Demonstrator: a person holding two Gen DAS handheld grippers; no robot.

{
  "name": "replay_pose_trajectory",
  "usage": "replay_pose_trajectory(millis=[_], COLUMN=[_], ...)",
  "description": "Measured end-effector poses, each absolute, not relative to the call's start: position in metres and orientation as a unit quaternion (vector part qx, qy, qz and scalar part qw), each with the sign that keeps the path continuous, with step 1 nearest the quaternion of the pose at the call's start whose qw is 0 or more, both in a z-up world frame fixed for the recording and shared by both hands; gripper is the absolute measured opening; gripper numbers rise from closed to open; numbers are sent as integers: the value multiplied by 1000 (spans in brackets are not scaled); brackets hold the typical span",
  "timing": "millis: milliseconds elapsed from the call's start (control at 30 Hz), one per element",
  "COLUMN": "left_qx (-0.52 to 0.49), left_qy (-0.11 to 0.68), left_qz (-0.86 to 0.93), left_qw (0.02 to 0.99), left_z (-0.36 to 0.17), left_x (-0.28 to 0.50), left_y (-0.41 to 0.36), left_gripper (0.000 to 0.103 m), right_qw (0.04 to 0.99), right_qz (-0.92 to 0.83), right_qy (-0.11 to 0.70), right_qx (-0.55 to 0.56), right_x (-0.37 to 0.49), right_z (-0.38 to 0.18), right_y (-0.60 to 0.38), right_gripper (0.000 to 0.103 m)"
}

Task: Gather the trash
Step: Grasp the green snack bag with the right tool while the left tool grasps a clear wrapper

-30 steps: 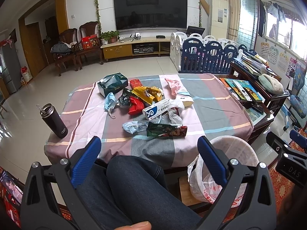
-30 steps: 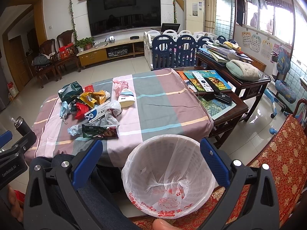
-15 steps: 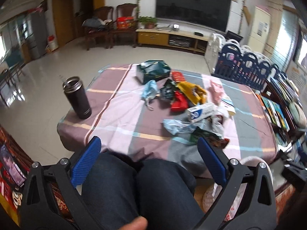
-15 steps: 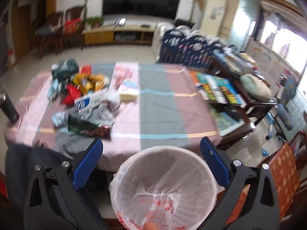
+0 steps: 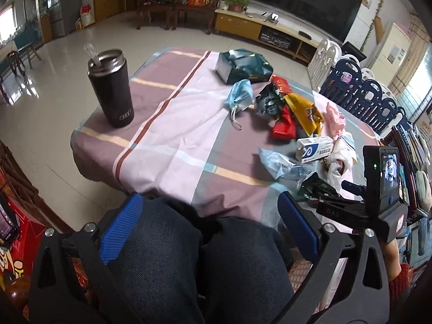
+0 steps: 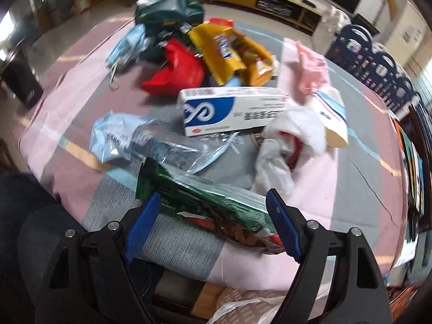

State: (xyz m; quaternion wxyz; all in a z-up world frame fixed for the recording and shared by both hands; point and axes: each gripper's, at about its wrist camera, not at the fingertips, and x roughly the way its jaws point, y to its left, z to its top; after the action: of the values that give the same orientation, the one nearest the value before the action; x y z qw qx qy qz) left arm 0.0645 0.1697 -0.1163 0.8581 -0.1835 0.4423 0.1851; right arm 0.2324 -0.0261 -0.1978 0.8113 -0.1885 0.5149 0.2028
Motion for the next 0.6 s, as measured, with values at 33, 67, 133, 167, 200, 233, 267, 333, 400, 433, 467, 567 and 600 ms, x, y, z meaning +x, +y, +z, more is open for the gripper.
replay_pose_trajectory(millis=[33, 67, 133, 167, 200, 233, 267, 333, 400, 433, 467, 567, 600], left_qx=[-184, -184, -182, -181, -178, -174, -172, -182, -201, -204, -201, -165, -146], left_qy=[445, 447, 453, 455, 456, 455, 454, 452, 441, 437, 436, 460, 474], left_qz=[186, 187, 187, 186, 186, 186, 186, 178, 165, 159, 148, 88, 62], left_qw=[857, 856, 853, 852, 852, 853, 854, 855, 859, 861, 865, 868, 866], left_z=[-119, -123, -129, -131, -134, -136, -138, -141, -142, -143, -143, -150, -155], left_x=[65, 66, 69, 71, 73, 76, 79, 86, 97, 103, 114, 154, 172], left_y=[170, 171, 171, 170, 169, 169, 169, 170, 171, 169, 166, 144, 132], left_gripper=[100, 100, 100, 100, 100, 100, 100, 98, 91, 89, 89, 89, 90], right_qw=[807, 803, 794, 793, 796, 800, 804, 816, 824, 829, 835, 843, 845], right_qz=[206, 206, 207, 210, 213, 213, 214, 222, 222, 219, 216, 208, 206], right_qy=[516, 521, 536, 539, 539, 537, 534, 522, 512, 507, 501, 495, 494], right_qx=[-198, -204, -200, -189, -175, -162, -147, -115, -95, -86, -74, -34, -22], right_x=[231, 231, 231, 231, 230, 229, 227, 218, 210, 206, 201, 187, 182], right_z=[-201, -205, -212, -214, -214, -212, -208, -197, -186, -178, -170, -152, -146], right_y=[-25, -26, -33, -38, -44, -50, -58, -73, -86, -94, -104, -133, -141], right_gripper=[66, 46, 18, 14, 13, 12, 12, 12, 12, 12, 12, 12, 12])
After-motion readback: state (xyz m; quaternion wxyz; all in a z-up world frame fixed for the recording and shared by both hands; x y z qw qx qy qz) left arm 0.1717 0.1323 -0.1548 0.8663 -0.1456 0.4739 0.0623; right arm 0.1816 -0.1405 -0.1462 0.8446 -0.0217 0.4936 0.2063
